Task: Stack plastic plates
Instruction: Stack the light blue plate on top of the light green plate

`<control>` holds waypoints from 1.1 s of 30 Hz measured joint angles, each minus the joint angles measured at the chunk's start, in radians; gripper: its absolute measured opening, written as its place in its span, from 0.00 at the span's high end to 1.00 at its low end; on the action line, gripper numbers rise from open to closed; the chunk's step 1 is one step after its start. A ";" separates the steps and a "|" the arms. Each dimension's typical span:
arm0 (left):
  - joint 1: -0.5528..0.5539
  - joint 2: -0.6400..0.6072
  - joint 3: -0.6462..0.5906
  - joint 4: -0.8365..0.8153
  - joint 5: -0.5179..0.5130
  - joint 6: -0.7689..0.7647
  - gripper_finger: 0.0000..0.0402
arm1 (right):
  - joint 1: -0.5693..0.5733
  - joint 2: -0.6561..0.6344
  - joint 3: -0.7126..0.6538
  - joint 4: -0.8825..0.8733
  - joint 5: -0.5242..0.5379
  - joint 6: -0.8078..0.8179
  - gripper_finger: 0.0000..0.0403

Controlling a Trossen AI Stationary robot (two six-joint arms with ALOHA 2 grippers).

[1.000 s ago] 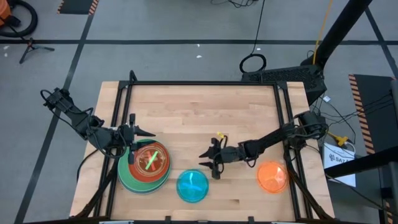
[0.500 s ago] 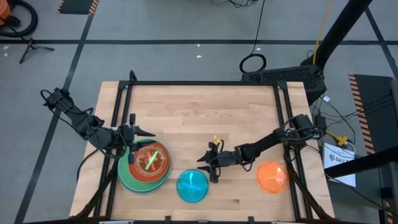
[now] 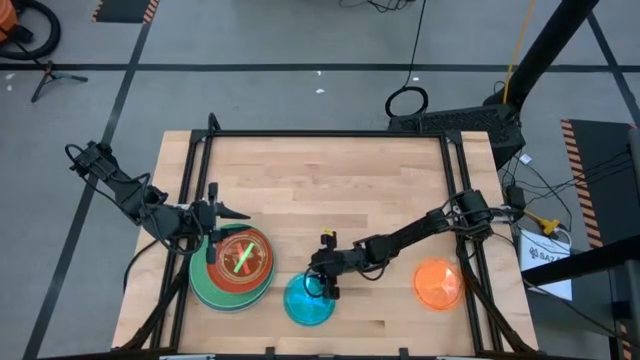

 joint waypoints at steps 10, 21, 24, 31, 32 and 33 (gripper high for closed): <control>0.000 0.000 0.000 0.001 0.000 0.000 0.72 | 0.000 0.020 0.001 0.003 -0.028 0.030 0.64; 0.000 0.000 0.000 0.001 -0.001 -0.001 0.72 | 0.001 0.051 0.001 0.018 -0.051 0.037 0.64; 0.000 0.000 0.000 0.001 -0.001 -0.001 0.72 | 0.001 0.051 0.001 0.025 -0.051 0.039 0.65; 0.000 0.000 0.000 0.001 -0.001 -0.002 0.72 | 0.001 0.051 0.001 0.024 -0.051 0.044 0.76; 0.000 0.000 0.000 0.001 -0.001 -0.002 0.72 | 0.001 0.051 0.001 0.024 -0.051 0.044 0.78; 0.000 0.000 0.000 0.001 -0.001 -0.002 0.72 | 0.001 0.051 0.001 0.024 -0.051 0.044 0.81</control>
